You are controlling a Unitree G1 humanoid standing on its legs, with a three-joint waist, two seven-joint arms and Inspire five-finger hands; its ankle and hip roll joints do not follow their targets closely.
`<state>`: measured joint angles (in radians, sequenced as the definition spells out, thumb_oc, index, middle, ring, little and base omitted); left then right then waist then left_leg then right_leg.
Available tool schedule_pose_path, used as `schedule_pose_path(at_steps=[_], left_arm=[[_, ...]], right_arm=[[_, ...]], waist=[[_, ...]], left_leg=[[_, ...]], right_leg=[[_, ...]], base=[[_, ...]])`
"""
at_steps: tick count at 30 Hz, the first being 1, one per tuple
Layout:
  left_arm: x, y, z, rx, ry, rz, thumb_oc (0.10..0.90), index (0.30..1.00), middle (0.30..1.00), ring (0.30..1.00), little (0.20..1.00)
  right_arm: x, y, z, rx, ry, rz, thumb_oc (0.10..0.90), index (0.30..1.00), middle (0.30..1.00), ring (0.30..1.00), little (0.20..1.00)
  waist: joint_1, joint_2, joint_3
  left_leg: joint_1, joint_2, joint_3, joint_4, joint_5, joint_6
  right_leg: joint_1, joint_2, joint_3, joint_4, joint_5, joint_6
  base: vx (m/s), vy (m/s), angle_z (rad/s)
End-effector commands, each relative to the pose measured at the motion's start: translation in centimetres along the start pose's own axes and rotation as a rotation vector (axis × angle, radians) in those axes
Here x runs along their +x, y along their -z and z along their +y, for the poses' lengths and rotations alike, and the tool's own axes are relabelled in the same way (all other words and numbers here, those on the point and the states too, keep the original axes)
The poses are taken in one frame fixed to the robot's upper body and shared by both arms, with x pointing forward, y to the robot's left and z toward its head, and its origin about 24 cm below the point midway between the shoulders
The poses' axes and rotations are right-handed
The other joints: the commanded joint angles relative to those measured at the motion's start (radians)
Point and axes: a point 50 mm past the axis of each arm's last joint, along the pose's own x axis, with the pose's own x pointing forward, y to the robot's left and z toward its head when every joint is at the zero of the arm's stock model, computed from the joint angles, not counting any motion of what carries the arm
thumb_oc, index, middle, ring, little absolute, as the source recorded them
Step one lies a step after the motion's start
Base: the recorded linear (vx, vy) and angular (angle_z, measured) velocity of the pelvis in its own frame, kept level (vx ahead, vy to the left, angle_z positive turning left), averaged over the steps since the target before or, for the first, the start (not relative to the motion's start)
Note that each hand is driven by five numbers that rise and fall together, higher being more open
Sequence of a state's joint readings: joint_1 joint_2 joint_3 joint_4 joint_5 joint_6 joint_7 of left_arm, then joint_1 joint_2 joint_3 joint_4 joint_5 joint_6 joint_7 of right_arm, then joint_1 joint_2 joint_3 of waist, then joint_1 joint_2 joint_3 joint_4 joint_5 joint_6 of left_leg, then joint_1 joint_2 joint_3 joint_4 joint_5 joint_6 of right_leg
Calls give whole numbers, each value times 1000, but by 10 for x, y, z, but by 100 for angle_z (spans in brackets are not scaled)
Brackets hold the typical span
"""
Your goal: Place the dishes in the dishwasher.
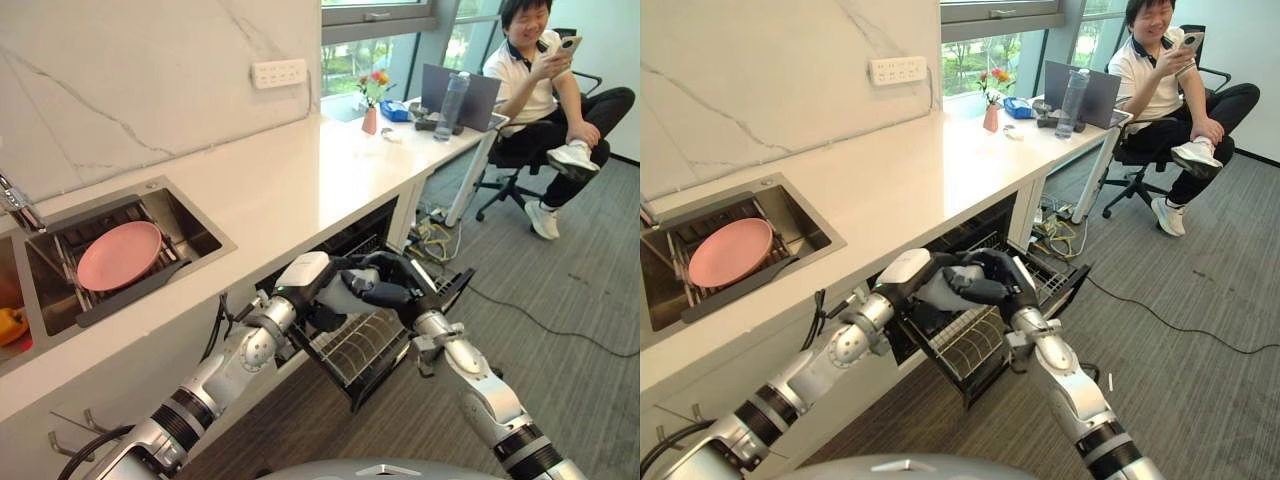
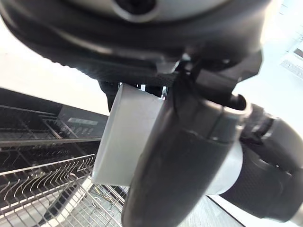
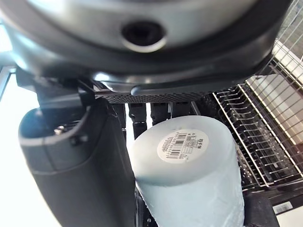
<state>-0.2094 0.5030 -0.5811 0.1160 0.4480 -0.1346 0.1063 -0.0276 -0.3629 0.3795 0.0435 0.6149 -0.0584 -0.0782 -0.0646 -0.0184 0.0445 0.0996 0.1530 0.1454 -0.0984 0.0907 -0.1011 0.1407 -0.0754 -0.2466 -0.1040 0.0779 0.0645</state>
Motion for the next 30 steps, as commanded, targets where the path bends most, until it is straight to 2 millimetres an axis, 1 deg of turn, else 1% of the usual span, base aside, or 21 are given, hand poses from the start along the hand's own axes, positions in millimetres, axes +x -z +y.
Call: schedule_pose_path(at_steps=[1,4,6,7,8,10,11,13,15,16,17,20,22,23,24,25,26,27,30], left_arm=[[25,-17,71,87,-352,-112,800,900,900,900,900],[19,-12,72,106,-382,-89,800,900,900,900,900],[17,-10,72,105,-391,-80,800,900,900,900,900],[20,-12,72,108,-398,-80,800,900,900,900,900],[26,-16,72,111,-399,-90,400,300,300,300,300],[31,-18,72,103,-389,-95,400,300,300,300,300],[34,-18,70,66,-382,-85,400,300,300,300,300],[35,-18,69,33,-378,-78,400,300,300,300,300],[37,-18,67,-39,-366,-72,400,300,300,300,300],[37,-20,63,-123,-347,-75,400,300,300,300,300],[37,-20,63,-123,-347,-75,400,300,300,300,300],[36,-18,53,-301,-329,-45,400,300,300,300,300],[37,-16,47,-388,-319,-23,400,300,300,300,300],[37,-16,45,-409,-317,-18,400,300,300,300,300],[37,-16,46,-409,-317,-18,400,300,300,300,300],[38,-16,43,-461,-309,-14,400,300,300,300,300],[38,-16,43,-497,-305,-12,400,300,300,300,300],[38,-16,43,-497,-305,-12,400,300,300,300,300],[38,-16,45,-543,-325,-15,400,300,300,300,300]], right_arm=[[2,-43,9,56,-70,-228,400,300,300,300,300],[0,-45,7,71,-39,-249,400,300,300,300,300],[-2,-42,4,87,-5,-240,400,300,300,300,300],[-2,-40,4,91,6,-232,400,300,300,300,300],[-2,-39,3,79,13,-224,400,300,300,300,300],[-2,-39,1,67,27,-223,400,300,300,300,300],[-2,-38,0,81,38,-218,400,300,300,300,300],[-2,-37,0,91,38,-214,400,300,300,300,300],[-2,-35,0,106,37,-203,400,300,300,300,300],[0,-35,1,128,31,-194,400,300,300,300,300],[0,-35,1,128,31,-194,400,300,300,300,300],[0,-33,3,147,22,-184,400,300,300,300,300],[1,-33,5,150,17,-180,400,300,300,300,300],[1,-32,6,152,15,-177,452,378,378,378,378],[1,-32,6,152,15,-177,549,524,524,524,524],[2,-34,7,166,9,-182,800,900,900,900,900],[3,-38,8,186,12,-206,800,900,900,900,900],[3,-38,8,186,12,-207,800,900,900,900,900],[3,-48,5,201,42,-273,800,900,900,900,900]], waist=[[8,21,-6],[10,20,-4],[11,20,-4],[9,20,-5],[5,20,-5],[0,20,-5],[-1,19,-4],[-2,19,-3],[-3,20,-2],[-3,20,-1],[-3,20,-1],[-3,18,0],[-1,15,1],[-1,15,1],[-1,15,1],[-1,15,1],[-2,16,0],[-2,16,0],[-5,17,-2]], left_leg=[[39,-37,-2,11,-108,20],[39,-37,-1,11,-107,19],[38,-36,-1,11,-107,20],[38,-37,-1,11,-108,20],[37,-38,-1,11,-109,20],[37,-40,0,11,-110,21],[37,-42,0,11,-111,23],[38,-43,0,11,-112,23],[37,-44,0,11,-113,25],[36,-46,0,11,-113,26],[36,-46,0,11,-113,26],[36,-49,-1,11,-114,28],[36,-50,-2,11,-114,29],[36,-50,-2,11,-114,29],[36,-49,-2,11,-114,29],[37,-50,-1,11,-114,30],[38,-50,-1,11,-115,31],[38,-50,-1,11,-115,31],[40,-50,0,11,-116,32]], right_leg=[[-14,-40,-27,17,-73,77],[-14,-41,-28,17,-73,78],[-15,-41,-29,17,-72,78],[-16,-41,-28,17,-71,77],[-16,-41,-27,17,-70,77],[-15,-40,-25,17,-70,77],[-15,-40,-23,17,-68,76],[-16,-41,-23,17,-66,76],[-16,-42,-21,17,-64,76],[-17,-43,-18,17,-63,76],[-17,-43,-18,17,-63,76],[-15,-43,-15,17,-61,74],[-15,-43,-13,17,-60,73],[-14,-43,-12,17,-60,72],[-14,-43,-12,17,-60,72],[-14,-44,-13,17,-60,72],[-13,-44,-13,17,-60,72],[-13,-44,-13,17,-60,72],[-12,-45,-13,17,-60,73]], base=[[0,0,0],[0,0,0],[0,0,0],[0,0,0],[0,0,0],[0,0,0],[0,0,0],[0,0,0],[0,0,0],[0,0,0],[0,0,0],[0,0,0],[0,0,0],[0,0,0],[0,0,0],[0,0,0],[0,0,0],[0,0,0],[0,0,0]])
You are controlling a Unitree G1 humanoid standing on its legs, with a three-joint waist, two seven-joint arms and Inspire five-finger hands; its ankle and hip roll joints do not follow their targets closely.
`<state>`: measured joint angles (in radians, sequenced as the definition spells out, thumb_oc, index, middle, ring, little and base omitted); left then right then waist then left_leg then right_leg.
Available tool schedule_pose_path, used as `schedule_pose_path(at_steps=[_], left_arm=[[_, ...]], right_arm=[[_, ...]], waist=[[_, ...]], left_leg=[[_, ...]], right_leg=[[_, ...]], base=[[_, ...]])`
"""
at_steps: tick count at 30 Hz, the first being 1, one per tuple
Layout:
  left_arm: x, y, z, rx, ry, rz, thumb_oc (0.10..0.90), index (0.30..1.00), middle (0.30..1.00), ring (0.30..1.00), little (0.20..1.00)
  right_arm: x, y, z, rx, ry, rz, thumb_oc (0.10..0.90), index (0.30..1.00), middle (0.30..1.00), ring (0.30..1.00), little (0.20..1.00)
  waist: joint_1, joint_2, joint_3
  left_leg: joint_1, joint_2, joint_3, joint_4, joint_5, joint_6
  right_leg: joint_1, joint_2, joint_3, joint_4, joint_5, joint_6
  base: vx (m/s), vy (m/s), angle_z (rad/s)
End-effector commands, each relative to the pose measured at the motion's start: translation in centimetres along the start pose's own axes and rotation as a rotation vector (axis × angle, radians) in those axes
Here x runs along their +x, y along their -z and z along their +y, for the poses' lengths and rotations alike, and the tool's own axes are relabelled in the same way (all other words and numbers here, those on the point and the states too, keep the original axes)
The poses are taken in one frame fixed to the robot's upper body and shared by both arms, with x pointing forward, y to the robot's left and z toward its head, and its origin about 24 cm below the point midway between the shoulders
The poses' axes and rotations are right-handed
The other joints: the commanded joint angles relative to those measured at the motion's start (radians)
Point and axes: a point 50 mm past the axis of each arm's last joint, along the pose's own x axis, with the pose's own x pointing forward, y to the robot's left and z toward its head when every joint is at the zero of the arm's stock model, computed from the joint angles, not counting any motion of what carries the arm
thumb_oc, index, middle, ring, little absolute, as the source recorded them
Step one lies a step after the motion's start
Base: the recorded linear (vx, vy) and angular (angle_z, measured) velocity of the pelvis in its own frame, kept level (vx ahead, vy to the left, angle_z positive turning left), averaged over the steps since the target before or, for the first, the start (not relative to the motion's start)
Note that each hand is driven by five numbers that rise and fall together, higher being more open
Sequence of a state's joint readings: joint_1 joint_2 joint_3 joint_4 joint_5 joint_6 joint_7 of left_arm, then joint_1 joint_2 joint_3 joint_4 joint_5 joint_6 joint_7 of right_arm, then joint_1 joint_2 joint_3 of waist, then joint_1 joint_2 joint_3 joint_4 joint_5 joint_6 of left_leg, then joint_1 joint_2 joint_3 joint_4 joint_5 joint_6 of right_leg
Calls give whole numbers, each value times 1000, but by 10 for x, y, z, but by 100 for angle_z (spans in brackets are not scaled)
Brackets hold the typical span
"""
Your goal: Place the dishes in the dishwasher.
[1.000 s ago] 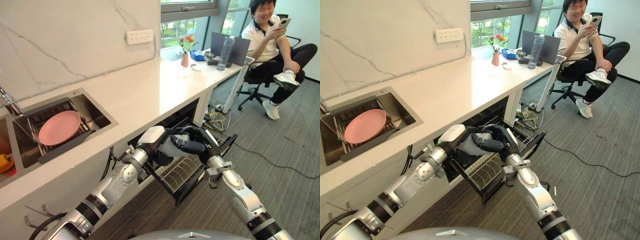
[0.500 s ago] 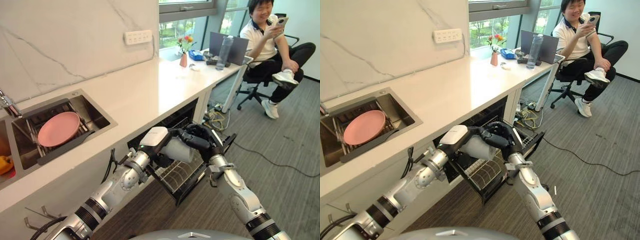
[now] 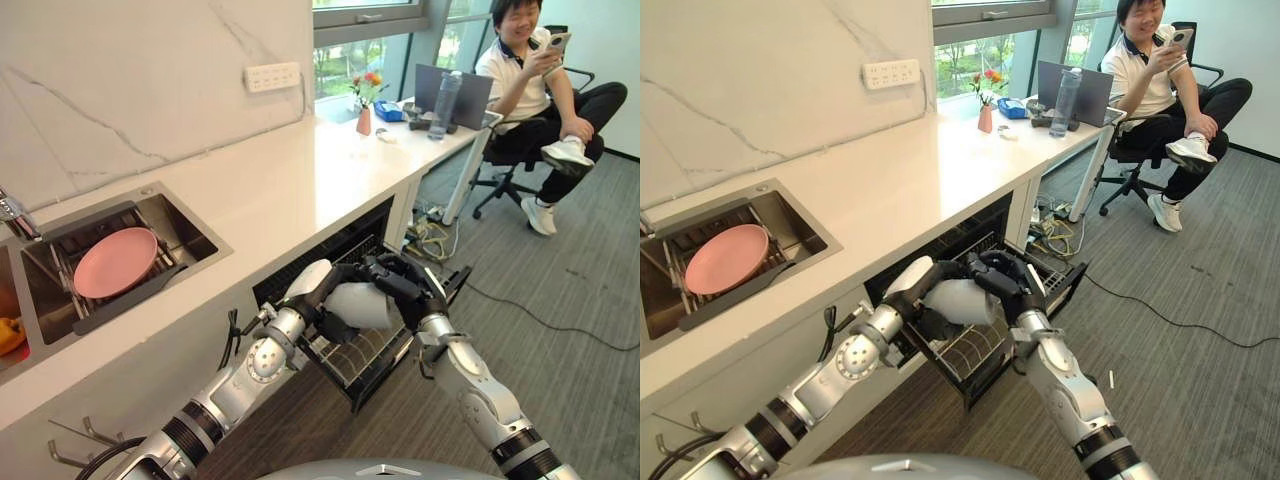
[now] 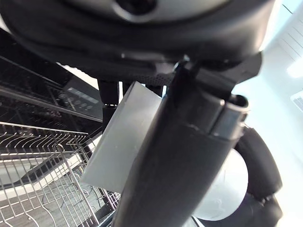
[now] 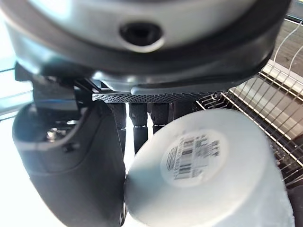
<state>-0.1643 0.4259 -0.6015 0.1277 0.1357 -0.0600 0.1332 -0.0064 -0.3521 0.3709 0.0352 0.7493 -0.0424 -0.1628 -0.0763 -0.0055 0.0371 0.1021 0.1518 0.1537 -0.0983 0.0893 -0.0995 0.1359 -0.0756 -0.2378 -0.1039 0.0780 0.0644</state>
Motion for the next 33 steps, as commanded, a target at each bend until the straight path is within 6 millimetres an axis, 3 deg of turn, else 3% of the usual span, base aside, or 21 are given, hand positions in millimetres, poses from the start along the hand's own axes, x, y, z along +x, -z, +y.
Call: schedule_pose_path(at_steps=[1,9,15,21,24,33], left_arm=[[38,-44,56,-186,-265,-179,400,300,300,300,300],[32,-42,61,-305,-338,-193,400,300,300,300,300],[25,-36,61,-510,-399,-177,400,300,300,300,300],[23,-36,62,-557,-405,-186,400,300,300,300,300],[25,-38,63,-555,-388,-200,400,300,300,300,300],[27,-38,61,-526,-339,-204,400,300,300,300,300]], right_arm=[[4,-56,16,81,-66,-326,800,900,900,900,900],[-14,-88,-11,132,127,-557,800,900,900,900,900],[-19,-77,-25,249,199,-541,800,900,900,900,900],[-16,-60,-19,331,107,-445,800,900,900,900,900],[-16,-50,-10,395,-25,-379,800,900,900,900,900],[-14,-53,-1,370,-175,-341,800,900,900,900,900]], waist=[[5,5,5],[-17,15,-2],[-25,12,-5],[-26,6,-4],[-24,1,-7],[-12,-8,-10]], left_leg=[[38,-49,-9,11,-116,32],[49,-50,-3,11,-123,35],[50,-51,4,11,-124,38],[50,-52,7,11,-122,38],[50,-52,9,11,-120,36],[45,-55,9,11,-119,36]], right_leg=[[-8,-44,-21,17,-60,73],[-8,-44,-16,17,-64,76],[-11,-45,-11,17,-62,76],[-15,-45,-1,17,-59,75],[-18,-44,1,17,-60,76],[-20,-48,-4,17,-57,79]], base=[[0,0,0],[0,0,0],[-2,0,-1],[-17,-4,-9],[-4,1,-1],[0,0,0]])
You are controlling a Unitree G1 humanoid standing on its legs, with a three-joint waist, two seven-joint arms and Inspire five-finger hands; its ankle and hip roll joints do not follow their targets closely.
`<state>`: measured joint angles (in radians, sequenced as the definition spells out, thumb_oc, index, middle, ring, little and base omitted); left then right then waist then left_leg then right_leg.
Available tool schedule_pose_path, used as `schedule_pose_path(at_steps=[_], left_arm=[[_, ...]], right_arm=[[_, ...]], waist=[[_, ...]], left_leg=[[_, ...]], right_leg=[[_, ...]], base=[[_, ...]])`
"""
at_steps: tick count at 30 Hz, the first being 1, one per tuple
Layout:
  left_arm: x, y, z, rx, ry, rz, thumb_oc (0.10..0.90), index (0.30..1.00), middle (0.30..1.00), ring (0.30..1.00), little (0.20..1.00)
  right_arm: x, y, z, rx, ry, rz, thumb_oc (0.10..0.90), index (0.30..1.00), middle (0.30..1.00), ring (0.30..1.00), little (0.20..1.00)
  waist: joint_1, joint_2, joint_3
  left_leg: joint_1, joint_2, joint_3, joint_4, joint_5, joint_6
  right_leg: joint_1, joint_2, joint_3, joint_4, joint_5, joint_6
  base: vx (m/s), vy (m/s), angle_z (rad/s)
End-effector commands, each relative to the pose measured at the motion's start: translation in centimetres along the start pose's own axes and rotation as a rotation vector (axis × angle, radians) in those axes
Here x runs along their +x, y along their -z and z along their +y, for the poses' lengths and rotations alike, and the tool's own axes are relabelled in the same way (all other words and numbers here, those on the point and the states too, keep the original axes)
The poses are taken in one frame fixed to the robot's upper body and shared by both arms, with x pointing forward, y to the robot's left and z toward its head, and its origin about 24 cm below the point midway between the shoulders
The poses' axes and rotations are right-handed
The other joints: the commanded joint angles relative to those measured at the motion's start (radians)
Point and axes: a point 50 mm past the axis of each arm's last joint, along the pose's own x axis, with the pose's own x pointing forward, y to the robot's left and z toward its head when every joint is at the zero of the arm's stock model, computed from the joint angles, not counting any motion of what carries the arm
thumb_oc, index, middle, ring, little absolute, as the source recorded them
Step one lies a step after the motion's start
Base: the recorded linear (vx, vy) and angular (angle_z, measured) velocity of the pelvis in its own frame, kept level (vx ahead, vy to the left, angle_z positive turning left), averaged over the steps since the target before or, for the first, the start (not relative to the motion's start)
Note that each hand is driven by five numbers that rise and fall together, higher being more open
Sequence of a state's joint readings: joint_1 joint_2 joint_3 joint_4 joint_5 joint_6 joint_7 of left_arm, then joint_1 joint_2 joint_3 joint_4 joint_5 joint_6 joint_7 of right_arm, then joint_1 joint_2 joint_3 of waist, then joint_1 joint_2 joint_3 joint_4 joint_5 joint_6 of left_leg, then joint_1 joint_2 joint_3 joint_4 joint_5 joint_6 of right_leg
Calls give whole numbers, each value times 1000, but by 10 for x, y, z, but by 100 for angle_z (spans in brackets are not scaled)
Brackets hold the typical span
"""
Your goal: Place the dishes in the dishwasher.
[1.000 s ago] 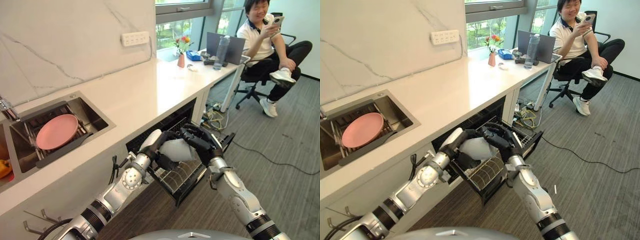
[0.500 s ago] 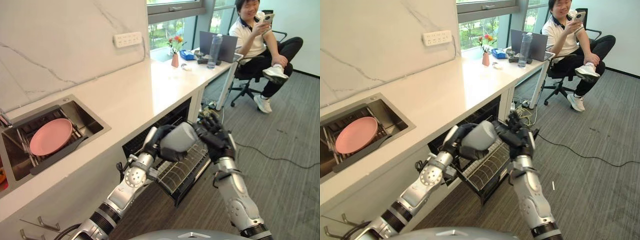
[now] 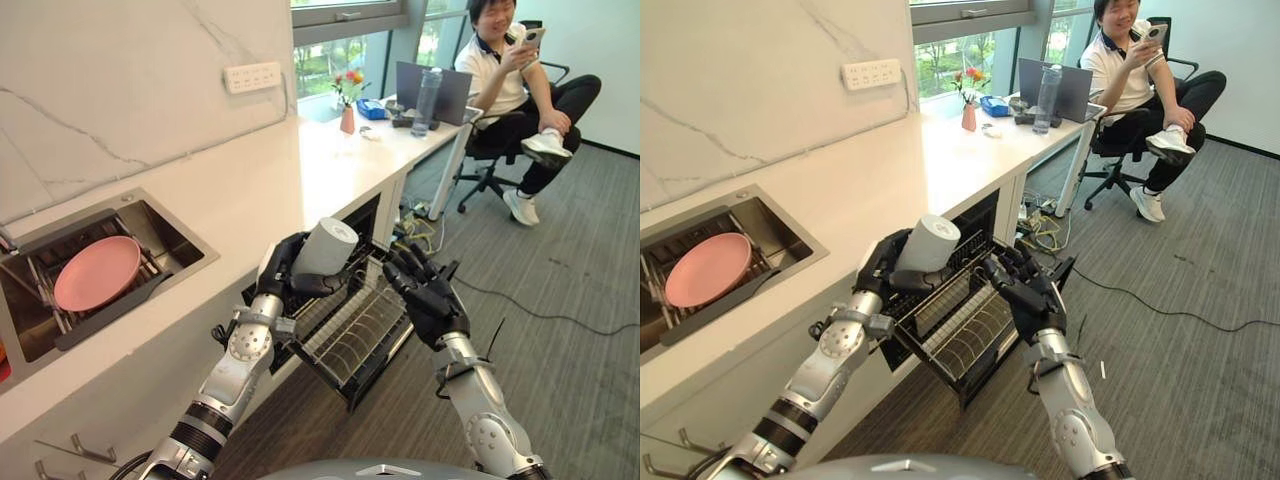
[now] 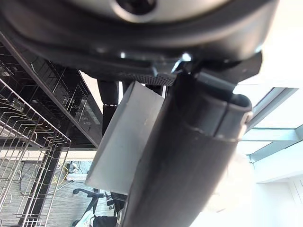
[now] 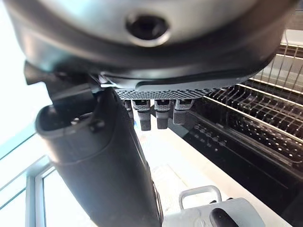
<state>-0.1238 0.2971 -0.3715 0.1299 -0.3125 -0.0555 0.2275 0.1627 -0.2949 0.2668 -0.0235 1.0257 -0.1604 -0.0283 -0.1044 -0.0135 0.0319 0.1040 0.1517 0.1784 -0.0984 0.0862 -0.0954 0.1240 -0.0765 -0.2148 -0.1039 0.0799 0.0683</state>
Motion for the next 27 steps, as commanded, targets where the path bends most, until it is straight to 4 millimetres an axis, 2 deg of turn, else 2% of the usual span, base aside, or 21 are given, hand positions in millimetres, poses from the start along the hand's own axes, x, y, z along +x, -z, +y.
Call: schedule_pose_path(at_steps=[1,5,9,27], left_arm=[[26,-54,-13,28,92,-264,400,300,300,300,300],[27,-54,-16,45,110,-266,400,300,300,300,300],[27,-55,-28,110,174,-274,400,300,300,300,300],[35,-63,-59,263,279,-320,400,300,300,300,300]], right_arm=[[22,-45,45,4,-293,-186,800,900,900,900,900],[24,-46,52,-4,-342,-175,800,900,900,900,900],[29,-41,68,-28,-425,-125,800,900,900,900,900],[46,-13,96,-17,-501,18,800,900,900,900,900]], waist=[[20,-3,-6],[24,-4,-6],[39,-7,-6],[61,-8,0]], left_leg=[[42,-54,-17,11,-115,32],[40,-54,-20,11,-115,32],[37,-58,-27,11,-117,34],[26,-59,-47,11,-112,32]], right_leg=[[-8,-48,-29,17,-59,75],[-9,-48,-32,17,-60,75],[-7,-51,-37,17,-60,75],[-6,-54,-49,17,-62,74]], base=[[0,0,0],[0,0,0],[0,0,0],[-1,-1,3]])
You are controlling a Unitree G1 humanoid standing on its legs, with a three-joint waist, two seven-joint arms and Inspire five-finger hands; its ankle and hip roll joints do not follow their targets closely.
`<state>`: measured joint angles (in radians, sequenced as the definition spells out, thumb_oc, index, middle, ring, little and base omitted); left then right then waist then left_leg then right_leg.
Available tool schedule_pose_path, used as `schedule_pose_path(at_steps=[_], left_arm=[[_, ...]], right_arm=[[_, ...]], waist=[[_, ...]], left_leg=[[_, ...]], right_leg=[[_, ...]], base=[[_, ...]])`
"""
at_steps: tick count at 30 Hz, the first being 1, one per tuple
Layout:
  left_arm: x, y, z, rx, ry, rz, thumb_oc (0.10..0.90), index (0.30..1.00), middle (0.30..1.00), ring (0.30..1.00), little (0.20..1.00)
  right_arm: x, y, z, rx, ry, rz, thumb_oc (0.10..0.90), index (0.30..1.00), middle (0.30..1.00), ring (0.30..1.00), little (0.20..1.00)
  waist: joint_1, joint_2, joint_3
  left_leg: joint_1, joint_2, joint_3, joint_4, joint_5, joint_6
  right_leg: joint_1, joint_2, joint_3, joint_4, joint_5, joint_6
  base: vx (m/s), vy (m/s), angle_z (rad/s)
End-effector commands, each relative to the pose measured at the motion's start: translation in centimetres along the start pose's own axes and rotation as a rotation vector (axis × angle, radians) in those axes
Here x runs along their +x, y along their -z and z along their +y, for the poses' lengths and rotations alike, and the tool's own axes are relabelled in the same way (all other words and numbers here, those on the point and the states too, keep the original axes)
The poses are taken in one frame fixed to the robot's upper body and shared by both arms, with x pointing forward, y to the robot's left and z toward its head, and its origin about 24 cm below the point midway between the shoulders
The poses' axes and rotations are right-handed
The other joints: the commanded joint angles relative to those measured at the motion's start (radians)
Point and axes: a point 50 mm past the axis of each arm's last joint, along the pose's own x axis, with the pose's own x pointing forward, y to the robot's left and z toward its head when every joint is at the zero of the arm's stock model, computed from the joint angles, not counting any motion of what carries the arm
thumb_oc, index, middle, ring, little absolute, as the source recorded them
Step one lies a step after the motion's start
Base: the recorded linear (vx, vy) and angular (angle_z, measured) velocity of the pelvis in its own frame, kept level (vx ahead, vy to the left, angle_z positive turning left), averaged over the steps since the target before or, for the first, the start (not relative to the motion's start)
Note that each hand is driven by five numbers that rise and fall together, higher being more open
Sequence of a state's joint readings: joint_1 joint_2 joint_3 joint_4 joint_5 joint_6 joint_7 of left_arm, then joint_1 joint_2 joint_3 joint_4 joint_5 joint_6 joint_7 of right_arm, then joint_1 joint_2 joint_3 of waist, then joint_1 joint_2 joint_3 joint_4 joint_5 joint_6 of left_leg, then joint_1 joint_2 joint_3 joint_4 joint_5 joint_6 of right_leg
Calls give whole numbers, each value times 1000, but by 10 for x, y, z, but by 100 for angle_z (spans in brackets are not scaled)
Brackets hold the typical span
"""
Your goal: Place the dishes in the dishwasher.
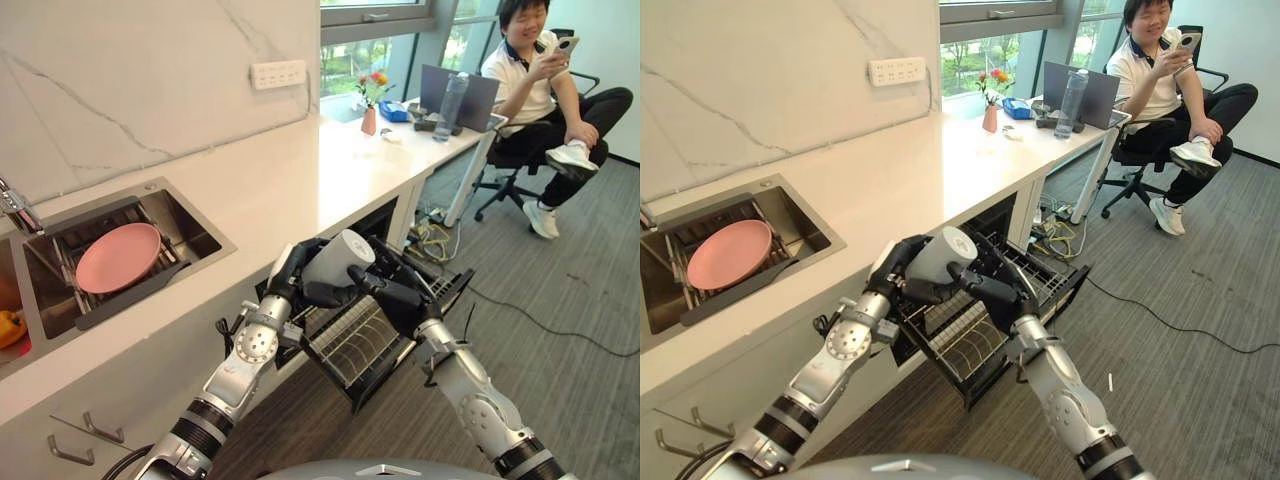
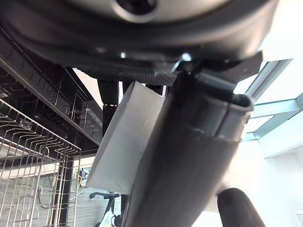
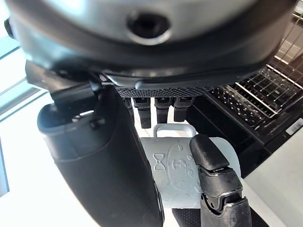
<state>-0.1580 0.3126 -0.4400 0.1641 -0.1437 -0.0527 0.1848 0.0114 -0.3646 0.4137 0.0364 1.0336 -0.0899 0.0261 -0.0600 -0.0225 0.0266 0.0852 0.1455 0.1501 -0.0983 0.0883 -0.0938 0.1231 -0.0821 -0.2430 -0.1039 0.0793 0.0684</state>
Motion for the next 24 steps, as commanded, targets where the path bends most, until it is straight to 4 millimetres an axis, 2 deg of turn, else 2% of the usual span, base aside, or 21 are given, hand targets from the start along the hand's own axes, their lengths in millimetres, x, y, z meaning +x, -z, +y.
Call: schedule_pose_path(at_steps=[1,10,19,24], left_arm=[[39,-75,-30,98,154,-325,400,300,300,300,300],[39,-80,-38,149,233,-360,400,300,300,300,300],[43,-82,-39,193,247,-366,400,300,300,300,300],[44,-84,-37,220,234,-373,400,300,300,300,300]], right_arm=[[35,-37,68,23,-348,-139,800,900,900,900,900],[35,-35,90,-76,-584,-28,800,900,900,900,900],[40,-36,92,-79,-582,-31,800,900,900,900,900],[46,-35,105,-57,-590,-47,800,900,900,900,900]], waist=[[20,0,6],[38,-8,10],[38,-3,7],[38,0,7]], left_leg=[[44,-54,-20,11,-113,30],[36,-53,-30,11,-108,28],[35,-55,-27,11,-109,29],[36,-56,-28,11,-110,30]], right_leg=[[-6,-48,-22,17,-61,74],[-7,-51,-34,17,-60,76],[-7,-53,-35,17,-58,78],[-8,-53,-33,17,-58,77]], base=[[0,0,0],[-4,-4,2],[-4,-1,4],[0,0,0]])
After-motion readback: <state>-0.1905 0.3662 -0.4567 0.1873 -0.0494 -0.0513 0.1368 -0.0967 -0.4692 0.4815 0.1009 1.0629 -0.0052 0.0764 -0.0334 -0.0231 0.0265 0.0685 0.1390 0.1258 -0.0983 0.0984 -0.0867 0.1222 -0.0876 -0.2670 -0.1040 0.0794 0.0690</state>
